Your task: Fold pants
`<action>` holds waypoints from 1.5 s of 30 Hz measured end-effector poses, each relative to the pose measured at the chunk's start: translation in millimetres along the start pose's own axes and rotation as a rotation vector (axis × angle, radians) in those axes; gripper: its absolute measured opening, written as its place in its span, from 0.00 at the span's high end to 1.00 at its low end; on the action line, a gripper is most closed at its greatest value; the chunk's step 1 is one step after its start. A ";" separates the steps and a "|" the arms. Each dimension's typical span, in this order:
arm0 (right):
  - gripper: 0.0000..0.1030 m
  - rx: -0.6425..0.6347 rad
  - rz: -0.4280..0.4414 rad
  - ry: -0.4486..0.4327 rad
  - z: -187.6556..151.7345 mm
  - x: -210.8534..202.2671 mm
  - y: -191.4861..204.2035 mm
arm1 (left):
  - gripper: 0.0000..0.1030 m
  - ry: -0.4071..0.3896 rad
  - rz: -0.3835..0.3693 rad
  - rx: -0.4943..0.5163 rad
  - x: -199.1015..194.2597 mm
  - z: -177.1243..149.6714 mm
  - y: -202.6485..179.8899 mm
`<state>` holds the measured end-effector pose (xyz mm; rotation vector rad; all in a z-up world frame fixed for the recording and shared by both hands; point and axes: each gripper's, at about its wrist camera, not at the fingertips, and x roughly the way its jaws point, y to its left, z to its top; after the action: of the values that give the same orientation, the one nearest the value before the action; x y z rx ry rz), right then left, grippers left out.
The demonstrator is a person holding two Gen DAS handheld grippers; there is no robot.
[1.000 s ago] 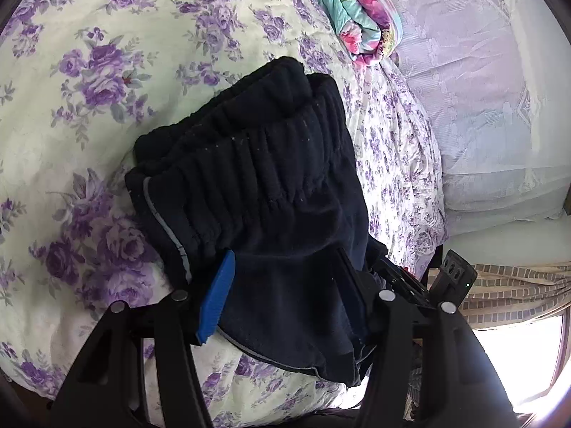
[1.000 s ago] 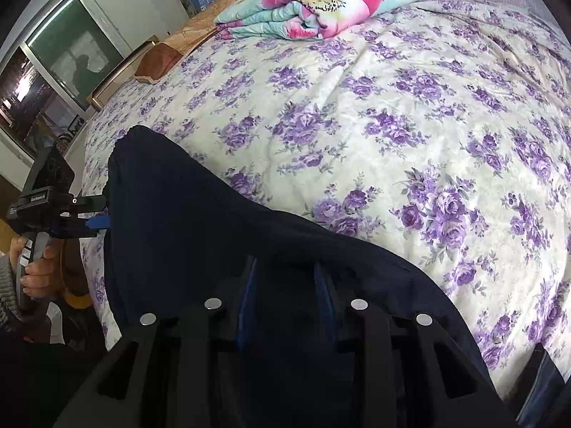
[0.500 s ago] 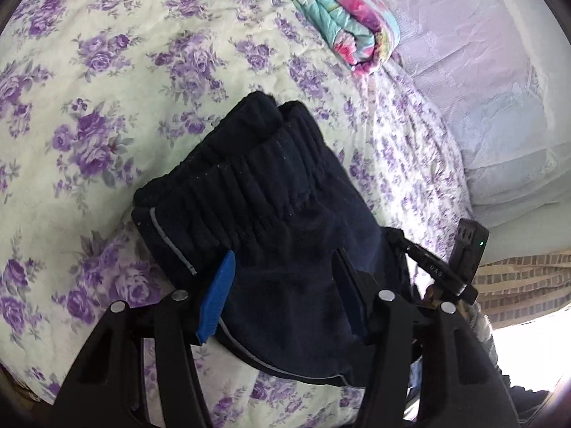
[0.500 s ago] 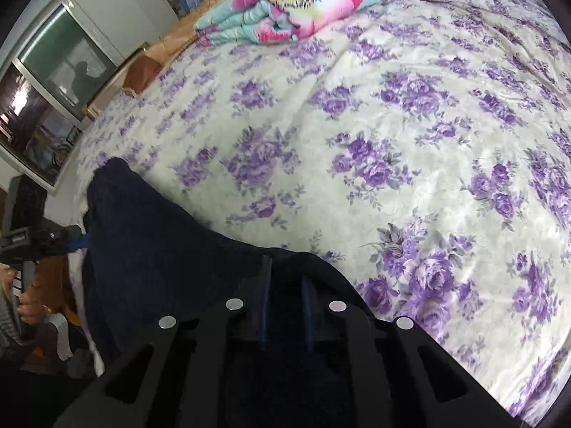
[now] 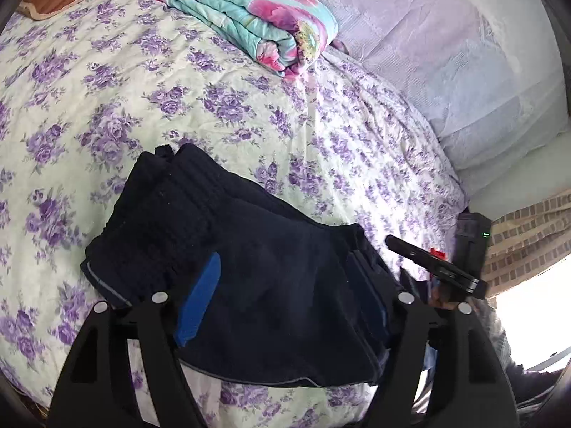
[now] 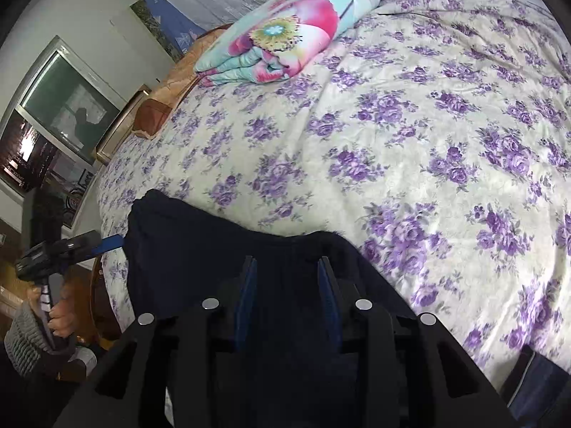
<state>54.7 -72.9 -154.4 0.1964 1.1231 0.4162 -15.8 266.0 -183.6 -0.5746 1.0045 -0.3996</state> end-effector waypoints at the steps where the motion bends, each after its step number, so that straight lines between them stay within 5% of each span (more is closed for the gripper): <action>1: 0.64 -0.014 -0.016 0.028 -6.4 9.5 6.1 | 0.31 0.023 0.026 -0.014 11.1 1.0 6.9; 4: 0.60 0.025 -0.093 0.116 -29.8 54.9 4.6 | 0.34 0.064 0.036 -0.111 35.3 -1.3 38.4; 7: 0.62 0.089 -0.125 0.029 -40.1 43.9 2.5 | 0.33 0.059 0.026 -0.112 30.4 -0.8 38.4; 10: 0.61 0.141 -0.160 -0.135 -45.8 -18.4 0.3 | 0.33 0.081 0.032 -0.109 24.9 1.4 34.6; 13: 0.49 0.209 -0.480 -0.209 -61.1 -72.9 -22.8 | 0.23 0.065 0.022 -0.118 11.3 -3.2 31.1; 15: 0.45 0.290 -0.669 -0.163 -70.9 -85.2 -47.4 | 0.19 0.061 0.015 -0.126 6.1 -9.6 32.0; 23: 0.47 0.332 -0.873 0.004 -94.3 -49.6 -78.0 | 0.19 0.095 -0.004 -0.121 12.9 -23.7 39.5; 26: 0.53 0.369 -0.831 -0.014 -103.8 -59.1 -90.3 | 0.18 0.097 -0.007 -0.113 16.2 -24.7 41.5; 27: 0.65 0.376 -0.813 -0.027 -106.7 -65.4 -91.5 | 0.17 0.093 -0.013 -0.112 16.1 -25.0 42.3; 28: 0.88 0.398 -0.783 -0.053 -109.9 -73.8 -93.4 | 0.17 0.090 -0.019 -0.110 16.0 -25.4 42.8; 32: 0.89 0.578 -0.603 -0.239 -136.7 -130.5 -102.1 | 0.16 0.084 -0.020 -0.088 16.7 -27.2 42.3; 41: 0.95 0.963 -0.429 -0.492 -235.0 -218.9 -126.4 | 0.14 0.078 -0.032 -0.085 16.5 -27.5 42.5; 45: 0.96 0.906 -0.314 -0.646 -208.2 -250.1 -109.9 | 0.13 0.077 -0.053 -0.121 15.5 -27.4 46.7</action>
<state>-200.4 -288.6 -74.7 0.8680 0.6105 -0.4483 -29.7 286.6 -234.1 -0.7000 1.0945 -0.4127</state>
